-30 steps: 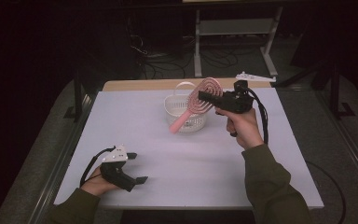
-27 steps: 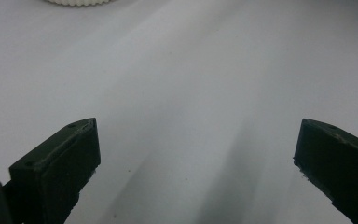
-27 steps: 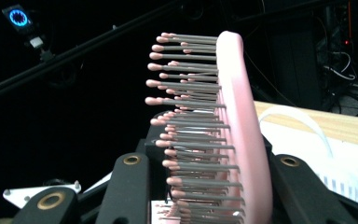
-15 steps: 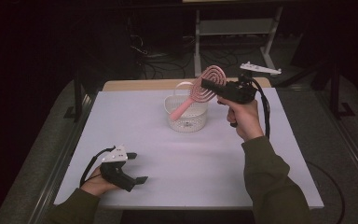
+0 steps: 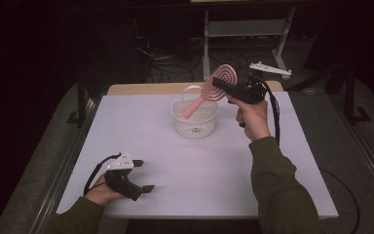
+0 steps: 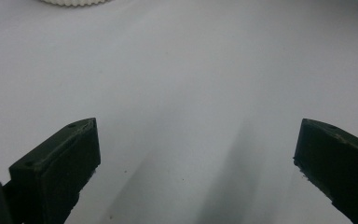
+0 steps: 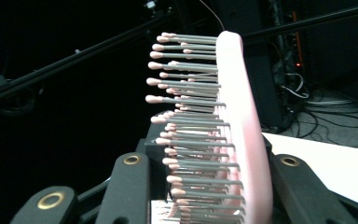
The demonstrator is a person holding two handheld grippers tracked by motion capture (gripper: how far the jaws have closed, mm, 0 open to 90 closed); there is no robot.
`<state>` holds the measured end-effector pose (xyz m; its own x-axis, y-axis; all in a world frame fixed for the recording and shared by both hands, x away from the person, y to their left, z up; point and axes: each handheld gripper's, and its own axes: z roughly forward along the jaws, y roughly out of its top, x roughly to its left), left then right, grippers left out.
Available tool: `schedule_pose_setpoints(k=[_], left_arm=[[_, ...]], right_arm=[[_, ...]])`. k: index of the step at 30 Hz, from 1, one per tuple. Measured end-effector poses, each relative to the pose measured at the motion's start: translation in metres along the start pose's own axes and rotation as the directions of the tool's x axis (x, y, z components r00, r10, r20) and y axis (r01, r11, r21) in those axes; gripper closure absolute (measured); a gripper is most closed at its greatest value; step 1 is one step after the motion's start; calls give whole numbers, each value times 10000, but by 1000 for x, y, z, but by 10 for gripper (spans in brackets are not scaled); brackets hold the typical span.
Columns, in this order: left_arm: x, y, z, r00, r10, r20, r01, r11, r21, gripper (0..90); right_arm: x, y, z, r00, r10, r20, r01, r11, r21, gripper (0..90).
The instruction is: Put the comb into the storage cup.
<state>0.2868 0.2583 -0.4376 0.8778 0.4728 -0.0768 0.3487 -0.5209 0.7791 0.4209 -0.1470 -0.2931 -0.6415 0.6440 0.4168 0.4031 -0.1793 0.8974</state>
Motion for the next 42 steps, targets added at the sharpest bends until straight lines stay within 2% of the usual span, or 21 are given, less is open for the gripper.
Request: schedule_pose_setpoints(k=[12,28,35,42], left_arm=[[0,0,0,10000,-25,35,25,10000,-3,5],[0,-1,1,10000,-43,61,43,10000,-17,5],[0,-1,1,10000,-34,55,34,10000,-5,5],[0,-1,0,10000,-13,58,13,10000,-10,5]], right_arm=[[-9,-9,19,9985,330,438,-325,9994,-112,627],[-18,-26,36,9961,576,671,-579,9983,27,627],[-16,-34,45,9958,438,802,-449,9989,114,626],[-20,-46,53,9942,643,863,-665,9975,226,626]])
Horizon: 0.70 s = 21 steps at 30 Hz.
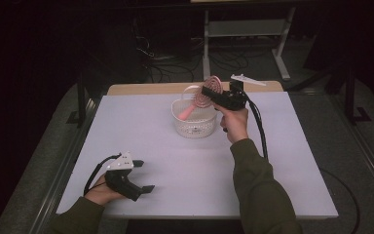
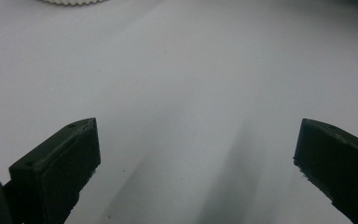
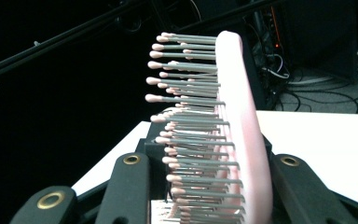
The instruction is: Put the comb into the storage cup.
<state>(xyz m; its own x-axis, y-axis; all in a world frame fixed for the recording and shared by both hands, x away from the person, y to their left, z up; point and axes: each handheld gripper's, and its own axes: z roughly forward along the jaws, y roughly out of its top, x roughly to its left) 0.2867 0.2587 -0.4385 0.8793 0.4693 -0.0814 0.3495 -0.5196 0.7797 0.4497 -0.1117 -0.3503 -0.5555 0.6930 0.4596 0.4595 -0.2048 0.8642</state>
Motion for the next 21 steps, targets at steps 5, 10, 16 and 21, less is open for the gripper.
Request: schedule_pose_setpoints(k=[5,10,16,21], left_arm=[[0,0,0,10000,-39,8,39,10000,-15,5],[0,0,0,10000,-33,3,33,10000,-12,5],[0,0,0,10000,-26,14,26,10000,-9,5],[0,0,0,10000,-62,15,62,10000,-40,5]], right_arm=[[-1,-6,4,10000,61,78,-62,9999,95,626],[-2,-11,6,9999,116,101,-117,9998,161,626],[-2,-13,7,9999,79,139,-82,9997,221,626],[-3,-13,8,9998,101,185,-105,9997,216,626]])
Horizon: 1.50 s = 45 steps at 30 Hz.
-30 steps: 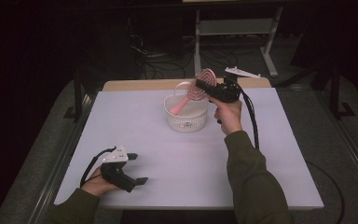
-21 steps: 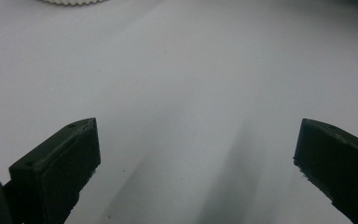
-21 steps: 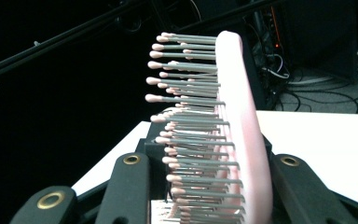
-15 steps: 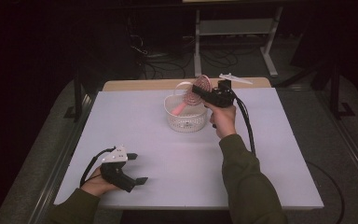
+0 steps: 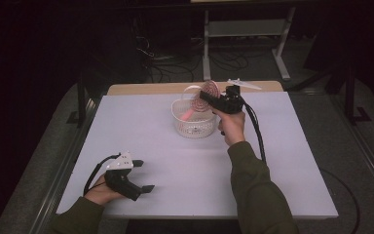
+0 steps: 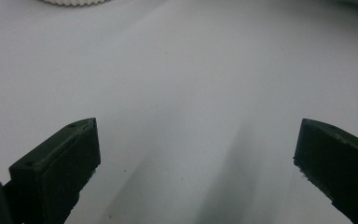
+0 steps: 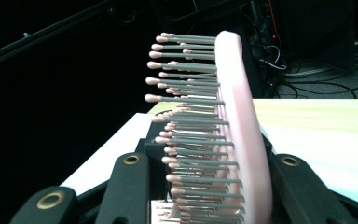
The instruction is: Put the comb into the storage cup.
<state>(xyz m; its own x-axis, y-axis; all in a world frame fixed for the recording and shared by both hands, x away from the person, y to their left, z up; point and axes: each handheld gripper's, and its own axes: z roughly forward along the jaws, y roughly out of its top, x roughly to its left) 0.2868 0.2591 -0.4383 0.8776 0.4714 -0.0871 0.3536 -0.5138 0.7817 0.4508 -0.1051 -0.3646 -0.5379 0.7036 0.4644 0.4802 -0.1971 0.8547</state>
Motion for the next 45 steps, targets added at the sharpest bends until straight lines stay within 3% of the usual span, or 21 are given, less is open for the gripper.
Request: schedule_pose_setpoints(k=[25,45], left_arm=[[0,0,0,10000,10,10,-10,10000,5,5],[-1,0,1,10000,9,49,-9,10000,47,5]], right_arm=[[-6,-6,4,9998,4,204,-9,9997,261,622],[-24,-10,-2,9976,376,583,-412,9972,617,584]])
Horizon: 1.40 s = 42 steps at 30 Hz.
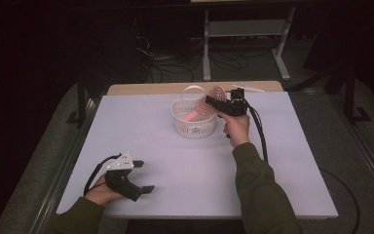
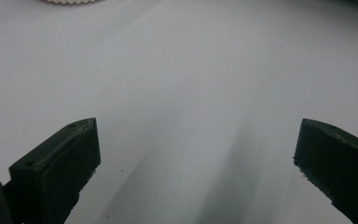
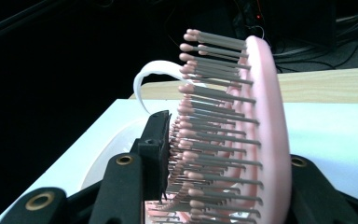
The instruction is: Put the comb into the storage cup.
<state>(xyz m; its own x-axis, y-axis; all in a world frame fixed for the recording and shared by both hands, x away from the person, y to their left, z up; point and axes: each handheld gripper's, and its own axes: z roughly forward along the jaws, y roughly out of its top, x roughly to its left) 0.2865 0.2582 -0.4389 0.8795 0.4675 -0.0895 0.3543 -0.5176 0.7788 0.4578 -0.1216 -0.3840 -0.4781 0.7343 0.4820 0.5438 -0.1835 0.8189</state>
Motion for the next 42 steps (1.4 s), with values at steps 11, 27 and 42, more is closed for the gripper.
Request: schedule_pose_setpoints(k=[11,27,42], left_arm=[[0,0,0,10000,8,12,-8,10000,21,5],[0,0,0,10000,-6,23,6,10000,31,5],[0,0,1,10000,-55,2,55,10000,46,5]], right_arm=[[-1,0,1,9999,31,152,-32,10000,39,561],[-4,-2,-2,9985,-38,554,36,10000,37,490],[-3,0,-10,9856,-1197,1192,1158,9925,385,329]])
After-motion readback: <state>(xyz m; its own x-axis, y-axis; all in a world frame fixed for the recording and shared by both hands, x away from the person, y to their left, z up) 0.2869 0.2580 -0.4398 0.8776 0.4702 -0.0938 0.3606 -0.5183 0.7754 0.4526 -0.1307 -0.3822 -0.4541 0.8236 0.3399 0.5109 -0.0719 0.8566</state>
